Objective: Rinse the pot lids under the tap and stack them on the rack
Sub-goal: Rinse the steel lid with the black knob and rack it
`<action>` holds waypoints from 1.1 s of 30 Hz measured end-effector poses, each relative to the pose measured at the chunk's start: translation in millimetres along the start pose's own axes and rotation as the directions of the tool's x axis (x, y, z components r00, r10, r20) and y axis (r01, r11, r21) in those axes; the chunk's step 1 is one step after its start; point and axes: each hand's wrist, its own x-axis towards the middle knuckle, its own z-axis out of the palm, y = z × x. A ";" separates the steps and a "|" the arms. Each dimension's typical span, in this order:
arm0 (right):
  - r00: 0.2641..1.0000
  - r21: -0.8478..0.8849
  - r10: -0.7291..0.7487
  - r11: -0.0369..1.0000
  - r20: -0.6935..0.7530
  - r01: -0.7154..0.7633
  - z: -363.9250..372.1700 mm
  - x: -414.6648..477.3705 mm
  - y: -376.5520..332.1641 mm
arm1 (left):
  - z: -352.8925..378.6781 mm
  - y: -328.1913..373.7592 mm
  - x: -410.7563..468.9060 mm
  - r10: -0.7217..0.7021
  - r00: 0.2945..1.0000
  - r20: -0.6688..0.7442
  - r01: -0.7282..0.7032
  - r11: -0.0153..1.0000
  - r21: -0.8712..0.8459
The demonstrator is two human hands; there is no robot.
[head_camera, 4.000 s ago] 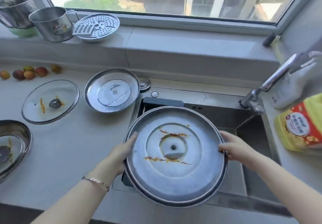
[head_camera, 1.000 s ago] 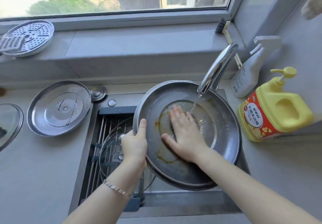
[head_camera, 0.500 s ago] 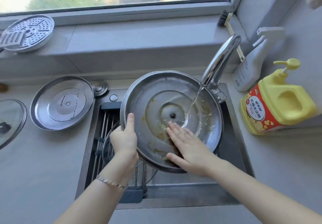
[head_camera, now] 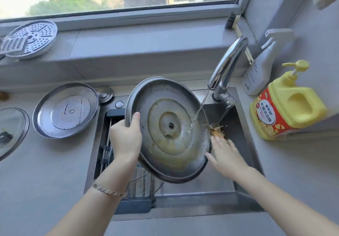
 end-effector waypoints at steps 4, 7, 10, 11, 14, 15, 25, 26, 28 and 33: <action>0.986 0.074 0.127 0.988 0.107 -0.136 13.8 -5.0 4.4 | -4.1 15.9 -7.1 0.189 0.979 0.077 -0.200 0.963 0.181; 0.996 0.270 0.089 0.958 0.032 -0.094 15.5 -13.4 -17.1 | 0.8 19.5 -14.8 0.260 0.959 0.110 -0.278 0.936 0.217; 0.999 0.451 -0.045 0.891 -0.015 0.047 16.6 -25.4 -55.3 | 5.8 11.9 -13.0 0.196 0.976 0.093 -0.206 0.971 0.121; 0.996 0.470 -0.084 0.879 -0.020 0.083 18.0 -25.3 -64.4 | 6.8 8.1 -12.0 0.162 0.984 0.080 -0.168 0.982 0.084; 0.993 0.434 -0.069 0.895 -0.097 0.105 14.7 -5.8 -63.8 | 6.0 -1.1 -14.8 0.121 0.991 0.052 -0.121 0.993 -0.014; 0.989 0.402 -0.054 0.909 -0.140 0.106 11.2 2.2 -59.0 | 5.7 -2.3 -16.7 0.123 0.991 0.050 -0.120 0.992 -0.045; 0.905 0.350 0.280 0.923 -0.321 -0.161 -59.6 68.9 -53.8 | 20.3 -15.3 -38.8 -0.186 0.960 0.208 0.227 0.955 -0.193; 0.927 0.307 0.195 0.947 -0.319 -0.093 -56.7 66.1 -59.1 | 23.4 -18.4 -40.6 -0.211 0.951 0.225 0.255 0.948 -0.190; 0.942 0.229 -0.109 0.955 -0.317 0.188 -43.5 46.3 -75.4 | 26.7 -21.7 -38.6 -0.233 0.945 0.228 0.281 0.937 -0.206; 0.879 0.009 -0.445 0.891 -0.174 0.453 -33.0 28.1 -48.3 | 21.4 -34.0 -36.3 -0.294 0.906 0.304 0.374 0.893 -0.251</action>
